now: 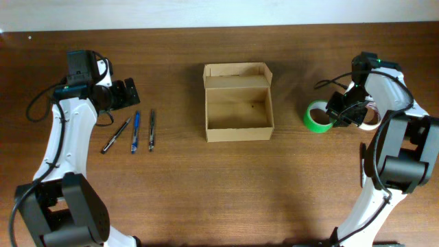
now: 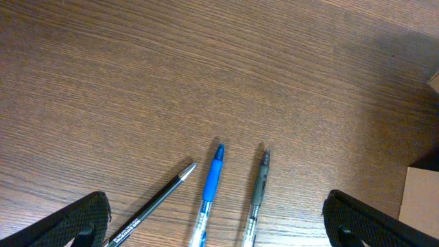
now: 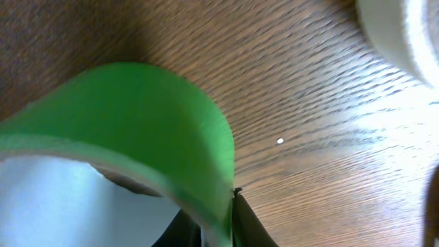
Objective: Pack container
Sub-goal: 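Reach the right gripper to the green tape roll and grasp its rim, then carry the green tape with the right gripper and lower it into the box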
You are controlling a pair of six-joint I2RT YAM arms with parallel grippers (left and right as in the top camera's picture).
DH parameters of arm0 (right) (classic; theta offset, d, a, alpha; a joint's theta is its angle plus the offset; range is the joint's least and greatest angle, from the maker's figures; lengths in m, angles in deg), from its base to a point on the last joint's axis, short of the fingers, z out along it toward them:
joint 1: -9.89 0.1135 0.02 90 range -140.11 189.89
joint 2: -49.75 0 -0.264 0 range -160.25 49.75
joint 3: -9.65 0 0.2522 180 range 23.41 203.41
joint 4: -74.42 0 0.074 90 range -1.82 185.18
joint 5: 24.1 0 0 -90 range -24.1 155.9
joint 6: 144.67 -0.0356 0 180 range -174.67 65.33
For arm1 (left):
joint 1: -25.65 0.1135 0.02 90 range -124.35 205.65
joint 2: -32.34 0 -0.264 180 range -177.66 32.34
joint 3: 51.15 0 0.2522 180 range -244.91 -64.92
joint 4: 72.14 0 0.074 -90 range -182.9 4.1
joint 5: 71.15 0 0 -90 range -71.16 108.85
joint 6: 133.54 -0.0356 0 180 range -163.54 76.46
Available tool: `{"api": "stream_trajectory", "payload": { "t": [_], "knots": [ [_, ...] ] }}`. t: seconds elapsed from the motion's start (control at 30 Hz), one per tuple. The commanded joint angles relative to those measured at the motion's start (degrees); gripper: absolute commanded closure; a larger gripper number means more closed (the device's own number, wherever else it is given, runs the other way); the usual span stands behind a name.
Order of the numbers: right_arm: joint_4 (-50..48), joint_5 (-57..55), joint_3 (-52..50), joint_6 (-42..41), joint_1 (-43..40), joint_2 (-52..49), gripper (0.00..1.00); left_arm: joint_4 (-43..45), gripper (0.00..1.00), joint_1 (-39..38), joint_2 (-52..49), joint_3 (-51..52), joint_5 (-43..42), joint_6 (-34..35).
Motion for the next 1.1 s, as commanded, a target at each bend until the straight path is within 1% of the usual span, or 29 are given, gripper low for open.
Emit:
{"api": "stream_trajectory", "payload": {
  "t": [0.0, 0.03, 0.07, 0.2, 0.3, 0.4, 0.5, 0.67, 0.77, 0.93, 1.07],
  "knots": [
    [-0.26, -1.92, -0.68, -0.09, 0.24, -0.39, 0.86, -0.07, 0.01, 0.17, -0.42, -1.09, 0.42, -0.94],
    [-0.50, -2.29, -0.68, -0.09, 0.24, -0.39, 0.87, -0.07, 0.01, 0.17, -0.42, -1.09, 0.42, -0.94],
    [-0.59, -2.38, -0.68, -0.11, 0.24, -0.39, 0.96, -0.07, 0.01, 0.17, -0.42, -1.09, 0.42, -0.94],
    [-0.33, -1.38, 0.00, -0.04, 0.24, 0.07, 0.96, -0.07, 0.01, 0.17, -0.42, -1.09, 0.42, -0.94],
    [1.66, 0.61, 2.58, 0.24, 0.59, 2.40, 0.96, -0.07, 0.01, 0.17, -0.42, -1.09, 0.42, -0.94],
    [3.19, 4.22, 7.21, 1.90, 1.79, 7.39, 0.96, -0.07, 0.01, 0.17, -0.42, -1.09, 0.42, -0.94],
    [5.20, 6.23, 13.92, 4.24, 4.44, 12.39, 0.96, -0.07, 0.01, 0.17, -0.42, -1.09, 0.42, -0.94],
    [9.31, 5.11, 27.71, 8.39, 12.85, 18.40, 0.96, -0.07, 0.01, 0.17, -0.42, -1.09, 0.42, -0.94],
    [10.73, 3.82, 32.44, 10.12, 19.34, 19.37, 0.96, -0.07, 0.01, 0.17, -0.42, -1.09, 0.42, -0.94],
    [11.26, -4.85, 33.07, 11.19, 30.62, 18.08, 0.96, -0.07, 0.01, 0.17, -0.42, -1.09, 0.42, -0.94],
    [11.19, -10.71, 33.07, 12.07, 37.51, 13.44, 0.96, -0.07, 0.01, 0.17, -0.42, -1.09, 0.42, -0.94]
  ]
}}
